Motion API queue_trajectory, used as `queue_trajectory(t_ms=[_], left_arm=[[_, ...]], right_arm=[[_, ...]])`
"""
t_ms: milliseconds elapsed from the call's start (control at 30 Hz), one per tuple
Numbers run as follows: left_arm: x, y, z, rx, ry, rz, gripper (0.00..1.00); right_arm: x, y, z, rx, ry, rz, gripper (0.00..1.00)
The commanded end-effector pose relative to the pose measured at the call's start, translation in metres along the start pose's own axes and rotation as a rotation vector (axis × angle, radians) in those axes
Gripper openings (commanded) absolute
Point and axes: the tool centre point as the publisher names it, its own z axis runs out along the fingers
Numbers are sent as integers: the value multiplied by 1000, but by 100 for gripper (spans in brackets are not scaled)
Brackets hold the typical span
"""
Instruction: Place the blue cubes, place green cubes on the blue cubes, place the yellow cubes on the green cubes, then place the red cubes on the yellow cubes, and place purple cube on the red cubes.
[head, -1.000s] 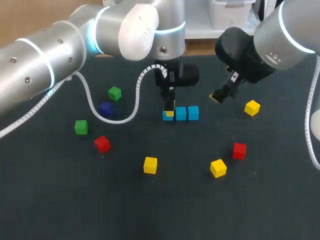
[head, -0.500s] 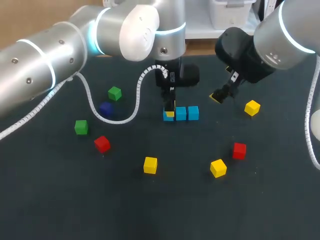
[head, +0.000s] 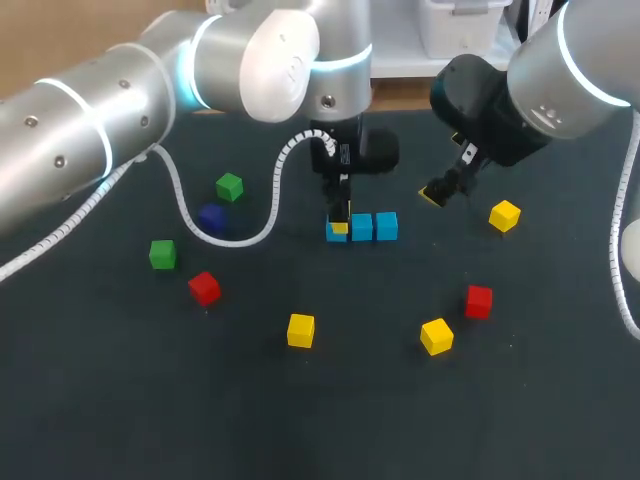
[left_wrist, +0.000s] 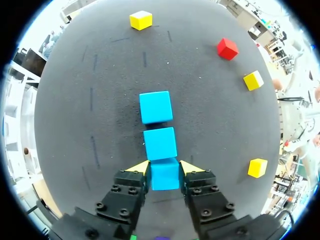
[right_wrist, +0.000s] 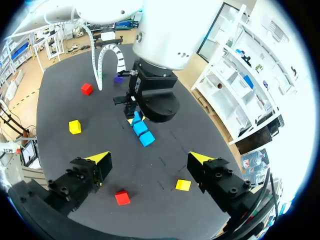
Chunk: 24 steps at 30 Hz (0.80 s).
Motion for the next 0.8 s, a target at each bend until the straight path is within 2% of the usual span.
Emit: queue_trajectory(t_ms=[33,233,333,400,433,500,800], left_arm=[[0,3,-1,4,6,4,25],[0,3,-1,4,9,6,26],[0,3,-1,5,10,9,40],[0,3,-1,6,12,10,46],[-1,3,0,5,14,10,58],[-1,3,0,3,18,13,98],[1,2,-2,-3,15,-1,100]], right_arm=[[1,1,0,5,-1,1,100],[1,1,0,5,-1,1,100],[1,1,0,5,-1,1,100],[1,1,0,5,-1,1,100],[1,1,0,5,-1,1,100],[1,1,0,5,-1,1,100],[1,1,0,5,-1,1,100]])
